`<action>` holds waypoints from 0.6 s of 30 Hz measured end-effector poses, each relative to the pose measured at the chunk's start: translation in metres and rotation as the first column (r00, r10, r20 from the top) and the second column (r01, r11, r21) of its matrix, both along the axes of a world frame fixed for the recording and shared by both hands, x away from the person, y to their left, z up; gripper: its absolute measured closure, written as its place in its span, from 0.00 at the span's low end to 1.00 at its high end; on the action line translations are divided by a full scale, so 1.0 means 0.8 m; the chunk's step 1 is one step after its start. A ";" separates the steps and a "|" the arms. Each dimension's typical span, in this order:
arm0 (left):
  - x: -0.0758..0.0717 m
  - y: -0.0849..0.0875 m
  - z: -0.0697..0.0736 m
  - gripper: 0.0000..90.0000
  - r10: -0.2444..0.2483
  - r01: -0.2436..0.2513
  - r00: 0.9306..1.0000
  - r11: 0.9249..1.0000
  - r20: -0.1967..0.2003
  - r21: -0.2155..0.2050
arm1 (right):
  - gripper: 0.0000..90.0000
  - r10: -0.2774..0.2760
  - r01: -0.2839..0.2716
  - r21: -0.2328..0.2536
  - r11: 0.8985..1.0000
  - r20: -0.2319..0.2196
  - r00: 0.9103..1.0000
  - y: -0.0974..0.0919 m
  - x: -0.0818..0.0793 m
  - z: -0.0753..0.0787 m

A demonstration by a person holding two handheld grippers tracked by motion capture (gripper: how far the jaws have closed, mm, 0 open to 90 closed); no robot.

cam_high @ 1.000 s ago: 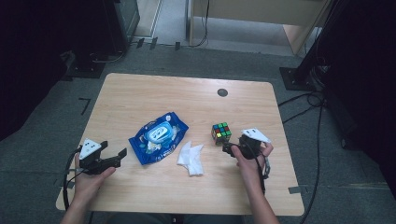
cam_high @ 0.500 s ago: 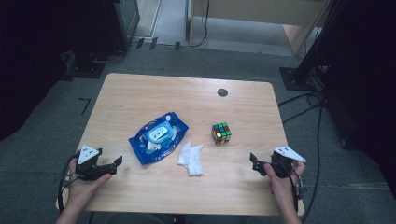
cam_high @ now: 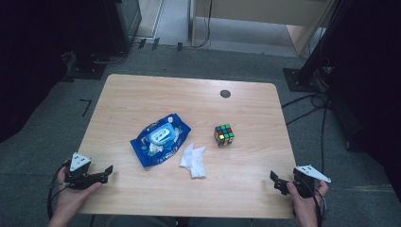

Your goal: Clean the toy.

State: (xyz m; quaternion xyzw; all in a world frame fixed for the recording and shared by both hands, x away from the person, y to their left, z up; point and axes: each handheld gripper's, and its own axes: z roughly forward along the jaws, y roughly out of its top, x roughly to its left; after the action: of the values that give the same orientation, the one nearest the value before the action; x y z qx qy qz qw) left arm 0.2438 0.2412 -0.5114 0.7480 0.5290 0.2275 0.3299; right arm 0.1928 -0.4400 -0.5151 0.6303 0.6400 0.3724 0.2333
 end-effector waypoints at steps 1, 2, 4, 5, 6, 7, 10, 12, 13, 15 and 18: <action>-0.002 0.001 0.000 0.10 -0.004 0.004 1.000 1.000 0.001 0.010 | 0.00 -0.002 0.002 0.004 1.000 -0.003 1.000 -0.001 -0.001 -0.001; -0.004 0.003 -0.001 0.10 -0.007 0.007 1.000 1.000 0.001 0.013 | 0.00 -0.004 0.004 -0.001 1.000 -0.006 1.000 -0.003 -0.002 -0.002; -0.007 0.005 -0.002 0.10 -0.005 0.005 1.000 1.000 0.000 0.021 | 0.00 -0.007 0.007 -0.007 1.000 -0.016 1.000 -0.002 -0.003 -0.005; -0.007 0.006 -0.002 0.10 -0.005 0.005 1.000 1.000 -0.005 0.026 | 0.00 -0.005 0.004 -0.015 1.000 -0.017 1.000 0.000 -0.003 -0.006; -0.008 0.006 -0.003 0.10 -0.006 0.006 1.000 1.000 -0.011 0.025 | 0.00 -0.004 0.003 -0.024 1.000 -0.023 1.000 0.001 -0.003 -0.006; -0.008 0.005 -0.004 0.10 -0.014 0.015 1.000 1.000 -0.021 0.028 | 0.00 -0.003 0.002 -0.038 0.999 -0.026 1.000 0.003 -0.002 -0.007; -0.009 -0.001 -0.006 0.10 -0.044 0.046 0.998 0.998 -0.038 0.047 | 0.00 -0.004 0.001 -0.081 0.997 -0.037 0.999 0.011 0.001 -0.011; -0.010 -0.001 -0.007 0.10 -0.060 0.061 0.997 0.997 -0.040 0.042 | 0.00 -0.008 0.005 -0.078 0.997 -0.037 0.999 0.013 0.001 -0.011; -0.010 -0.001 -0.007 0.10 -0.059 0.061 0.997 0.997 -0.041 0.039 | 0.00 -0.010 0.006 -0.076 0.997 -0.043 0.999 0.014 0.002 -0.011; -0.010 -0.001 -0.008 0.10 -0.061 0.062 0.997 0.997 -0.036 0.036 | 0.00 0.009 -0.014 -0.081 0.997 -0.059 0.998 0.014 0.003 -0.012; -0.010 -0.002 -0.008 0.11 -0.061 0.062 0.997 0.998 -0.037 0.034 | 0.00 0.001 -0.017 -0.155 0.988 -0.098 0.995 0.016 0.005 -0.014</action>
State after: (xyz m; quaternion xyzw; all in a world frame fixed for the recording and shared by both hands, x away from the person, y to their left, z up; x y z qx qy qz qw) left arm 0.2357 0.2396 -0.5176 0.7735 0.5077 0.2129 0.3141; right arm 0.1969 -0.4271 -0.5264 0.6248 0.6806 0.2911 0.2484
